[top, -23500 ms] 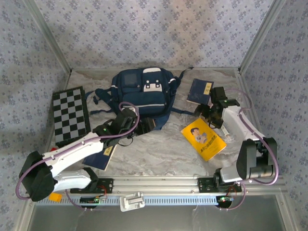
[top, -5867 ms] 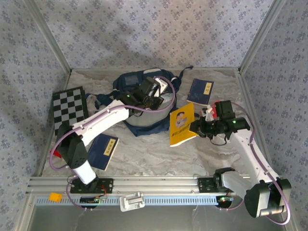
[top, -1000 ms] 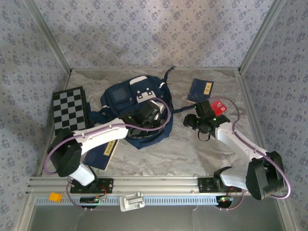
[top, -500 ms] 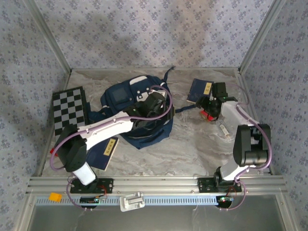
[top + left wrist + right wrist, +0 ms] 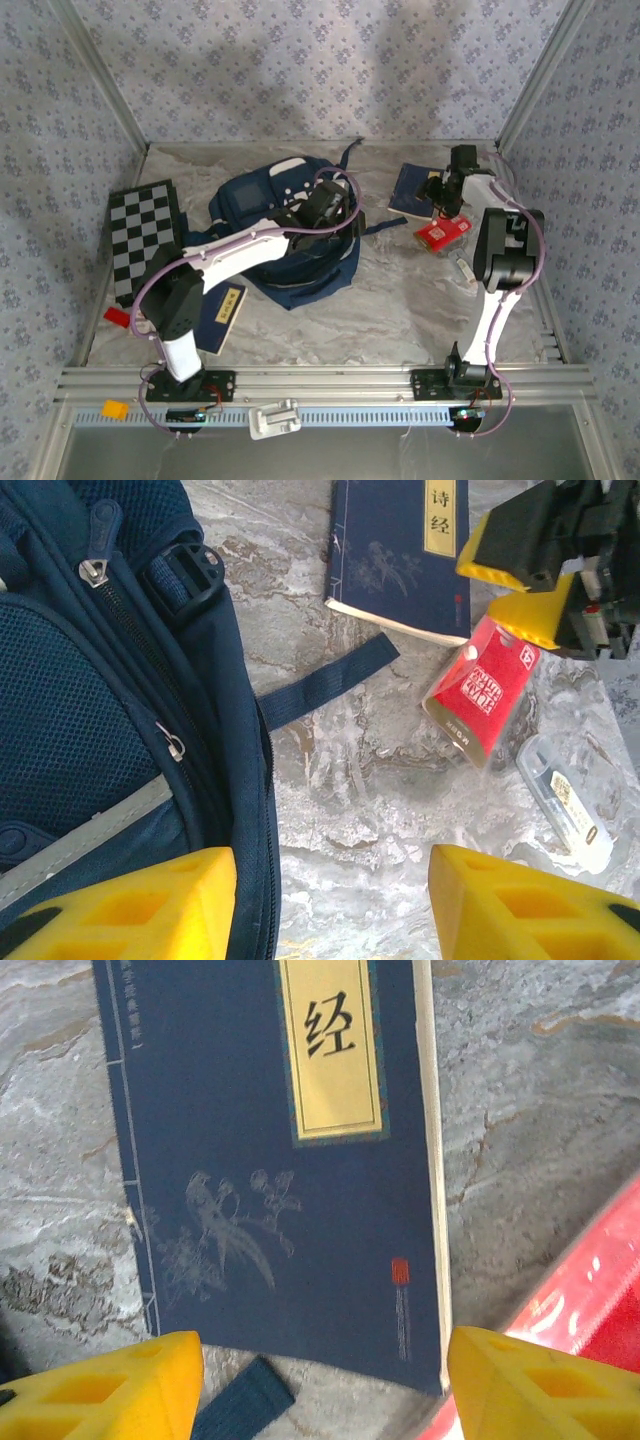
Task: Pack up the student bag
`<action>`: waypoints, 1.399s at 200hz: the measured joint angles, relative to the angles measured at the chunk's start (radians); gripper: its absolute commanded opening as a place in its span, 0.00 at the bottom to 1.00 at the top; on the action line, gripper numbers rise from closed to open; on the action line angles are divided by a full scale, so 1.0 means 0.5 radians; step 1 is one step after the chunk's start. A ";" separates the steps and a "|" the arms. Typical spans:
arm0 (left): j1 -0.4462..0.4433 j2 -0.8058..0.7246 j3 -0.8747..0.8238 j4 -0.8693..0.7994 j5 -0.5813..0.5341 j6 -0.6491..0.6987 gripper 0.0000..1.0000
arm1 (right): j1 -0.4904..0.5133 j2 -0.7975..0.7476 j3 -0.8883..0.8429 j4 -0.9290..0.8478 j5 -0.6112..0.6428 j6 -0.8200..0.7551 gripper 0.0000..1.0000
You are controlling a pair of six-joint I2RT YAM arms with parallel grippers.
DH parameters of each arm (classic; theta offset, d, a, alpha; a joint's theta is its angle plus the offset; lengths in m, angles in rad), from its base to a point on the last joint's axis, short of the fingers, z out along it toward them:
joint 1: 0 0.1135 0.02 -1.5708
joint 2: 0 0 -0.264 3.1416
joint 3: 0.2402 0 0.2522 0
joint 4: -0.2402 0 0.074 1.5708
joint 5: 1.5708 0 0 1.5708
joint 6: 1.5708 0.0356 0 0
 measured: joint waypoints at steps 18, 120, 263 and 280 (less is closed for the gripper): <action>0.011 0.001 0.002 0.002 0.008 0.007 0.54 | -0.009 0.129 0.129 -0.063 0.000 -0.040 0.66; 0.068 0.060 0.004 -0.004 0.053 0.012 0.56 | 0.053 0.349 0.331 -0.275 0.009 -0.229 0.23; -0.011 0.043 -0.004 -0.086 0.077 -0.089 0.57 | 0.105 -0.655 -0.912 -0.081 0.008 -0.197 0.00; -0.038 0.028 -0.015 -0.102 0.094 -0.148 0.57 | 0.123 -0.832 -1.072 -0.111 -0.011 -0.171 0.00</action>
